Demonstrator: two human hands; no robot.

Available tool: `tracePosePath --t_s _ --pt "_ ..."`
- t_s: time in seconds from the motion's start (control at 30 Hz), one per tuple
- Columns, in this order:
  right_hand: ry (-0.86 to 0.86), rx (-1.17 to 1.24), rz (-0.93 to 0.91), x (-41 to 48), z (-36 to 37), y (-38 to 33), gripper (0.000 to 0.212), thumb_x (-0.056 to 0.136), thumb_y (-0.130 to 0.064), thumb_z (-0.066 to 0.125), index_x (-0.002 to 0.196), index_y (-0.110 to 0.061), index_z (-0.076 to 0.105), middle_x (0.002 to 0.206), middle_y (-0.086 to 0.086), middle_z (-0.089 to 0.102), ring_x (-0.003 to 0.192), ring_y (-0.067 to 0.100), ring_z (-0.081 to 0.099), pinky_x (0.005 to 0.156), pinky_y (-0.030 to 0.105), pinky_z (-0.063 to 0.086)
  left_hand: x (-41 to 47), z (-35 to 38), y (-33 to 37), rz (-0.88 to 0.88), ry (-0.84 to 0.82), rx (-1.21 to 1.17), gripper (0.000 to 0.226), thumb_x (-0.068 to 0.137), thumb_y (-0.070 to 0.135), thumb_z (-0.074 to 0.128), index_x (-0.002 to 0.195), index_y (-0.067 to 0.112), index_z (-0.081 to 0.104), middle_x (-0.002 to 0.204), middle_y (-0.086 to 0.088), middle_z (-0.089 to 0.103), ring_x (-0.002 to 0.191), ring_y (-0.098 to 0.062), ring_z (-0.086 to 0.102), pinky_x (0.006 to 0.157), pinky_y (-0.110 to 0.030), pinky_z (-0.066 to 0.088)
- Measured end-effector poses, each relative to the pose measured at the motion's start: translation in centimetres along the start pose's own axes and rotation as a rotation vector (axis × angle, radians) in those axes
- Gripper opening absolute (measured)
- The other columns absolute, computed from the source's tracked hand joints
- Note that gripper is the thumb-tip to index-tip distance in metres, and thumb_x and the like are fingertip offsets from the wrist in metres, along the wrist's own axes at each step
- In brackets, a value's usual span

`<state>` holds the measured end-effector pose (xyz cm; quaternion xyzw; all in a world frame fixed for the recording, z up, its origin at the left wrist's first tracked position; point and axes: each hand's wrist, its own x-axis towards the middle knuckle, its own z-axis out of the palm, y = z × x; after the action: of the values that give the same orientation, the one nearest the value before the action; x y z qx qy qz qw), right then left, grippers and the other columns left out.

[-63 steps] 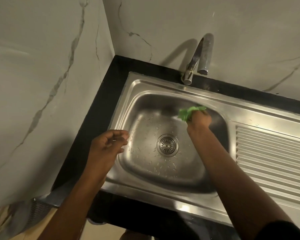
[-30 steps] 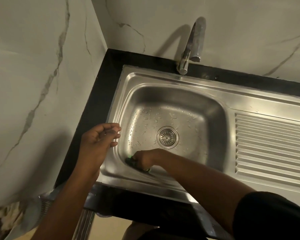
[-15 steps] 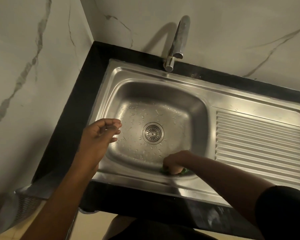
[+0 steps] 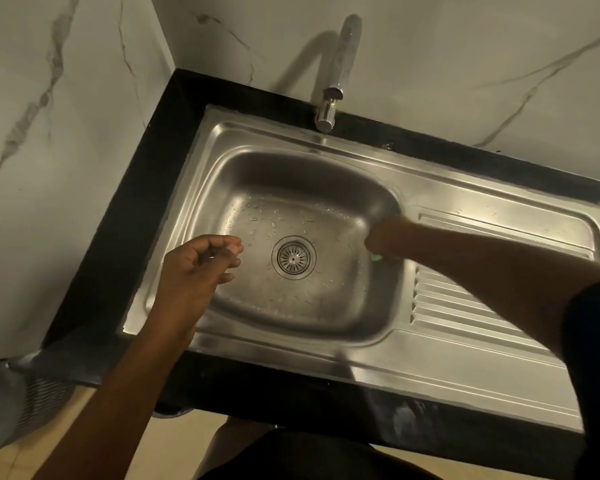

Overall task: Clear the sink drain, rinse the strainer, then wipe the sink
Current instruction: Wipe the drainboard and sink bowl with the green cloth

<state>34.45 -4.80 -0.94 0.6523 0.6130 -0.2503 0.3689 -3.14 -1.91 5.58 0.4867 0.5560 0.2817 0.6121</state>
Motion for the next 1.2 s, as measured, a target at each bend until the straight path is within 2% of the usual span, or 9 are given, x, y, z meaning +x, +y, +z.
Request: tracePosePath --t_s 0.1,0.27,0.37,0.47,0.8,0.9,0.97,1.1,1.2 --pt "0.132 -0.044 0.062 1.3 -2.2 1.8 0.03 0.098 -0.022 0.058 0.121 -0.007 0.07 0.123 0.013 0.068 0.119 0.036 0.064 0.084 0.039 0.05 -0.8 0.6 0.1 -0.013 0.019 -0.019 0.012 0.096 0.022 0.074 0.106 0.022 0.08 0.107 -0.003 0.081 0.101 -0.024 0.078 0.087 -0.039 0.063" --pt "0.217 -0.327 0.058 0.1 -2.8 1.7 0.025 0.096 -0.025 0.068 0.118 -0.016 0.074 0.121 0.004 0.072 0.116 0.028 0.066 0.101 0.036 0.052 -2.2 1.4 0.7 -0.002 0.049 -0.02 0.015 0.097 0.019 0.072 0.11 0.016 0.079 0.111 -0.008 0.08 0.103 -0.027 0.077 0.087 -0.037 0.061" --pt "0.119 -0.462 -0.124 -1.1 -1.0 -0.1 0.029 0.097 -0.019 0.057 0.121 -0.012 0.071 0.127 0.014 0.069 0.119 0.031 0.065 0.092 0.033 0.049 -2.9 1.8 1.0 0.005 0.06 -0.016 0.017 0.097 0.018 0.071 0.112 0.015 0.078 0.112 -0.008 0.08 0.105 -0.026 0.077 0.086 -0.035 0.061" --pt "0.035 -0.537 -0.102 -2.9 -0.2 -3.0 0.03 0.1 -0.026 0.059 0.128 -0.021 0.069 0.132 0.005 0.068 0.125 0.03 0.063 0.099 0.048 0.052 -3.5 2.0 1.1 0.017 0.068 -0.021 0.016 0.097 0.017 0.071 0.11 0.015 0.078 0.112 -0.009 0.079 0.105 -0.028 0.076 0.085 -0.035 0.061" --pt "-0.316 -0.255 -0.228 -3.2 5.5 -10.2 0.023 0.101 -0.016 0.061 0.122 -0.01 0.067 0.118 0.006 0.067 0.109 0.028 0.066 0.088 0.042 0.051 -3.4 1.8 0.8 0.013 0.042 0.005 0.013 0.097 0.018 0.072 0.107 0.019 0.079 0.108 -0.005 0.081 0.102 -0.026 0.078 0.09 -0.043 0.063" --pt "-0.312 0.015 -0.282 -3.1 5.6 -11.0 0.019 0.101 -0.012 0.051 0.089 -0.005 0.063 0.086 0.005 0.062 0.083 0.026 0.059 0.075 0.036 0.05 -2.5 1.5 0.6 0.01 0.01 0.014 0.012 0.097 0.019 0.072 0.106 0.02 0.08 0.106 -0.003 0.081 0.101 -0.024 0.078 0.09 -0.043 0.063" --pt "-0.289 0.328 -0.288 -3.1 5.7 -10.4 0.02 0.1 -0.007 0.051 0.087 -0.002 0.065 0.078 0.006 0.058 0.075 0.022 0.053 0.071 0.031 0.045 -1.9 1.3 0.6 0.004 -0.015 0.027 0.012 0.097 0.02 0.072 0.106 0.021 0.08 0.106 -0.002 0.082 0.1 -0.023 0.078 0.09 -0.042 0.064" --pt "-0.187 1.365 -0.205 -3.4 5.9 -10.7 0.035 0.1 -0.003 0.059 0.068 -0.014 0.056 0.055 -0.004 0.043 0.047 0.009 0.038 0.049 0.025 0.033 -0.7 1.0 0.5 -0.003 -0.058 0.043 0.011 0.097 0.018 0.072 0.103 0.024 0.08 0.106 0.0 0.082 0.097 -0.022 0.079 0.089 -0.041 0.064" --pt "0.02 1.981 -0.031 -2.9 5.7 -12.0 0.024 0.102 -0.001 0.056 0.082 -0.011 0.062 0.069 0.005 0.056 0.059 0.015 0.052 0.053 0.025 0.042 0.3 0.4 0.5 0.001 -0.088 0.047 0.011 0.097 0.018 0.073 0.101 0.024 0.081 0.105 0.001 0.082 0.096 -0.022 0.079 0.087 -0.04 0.064"
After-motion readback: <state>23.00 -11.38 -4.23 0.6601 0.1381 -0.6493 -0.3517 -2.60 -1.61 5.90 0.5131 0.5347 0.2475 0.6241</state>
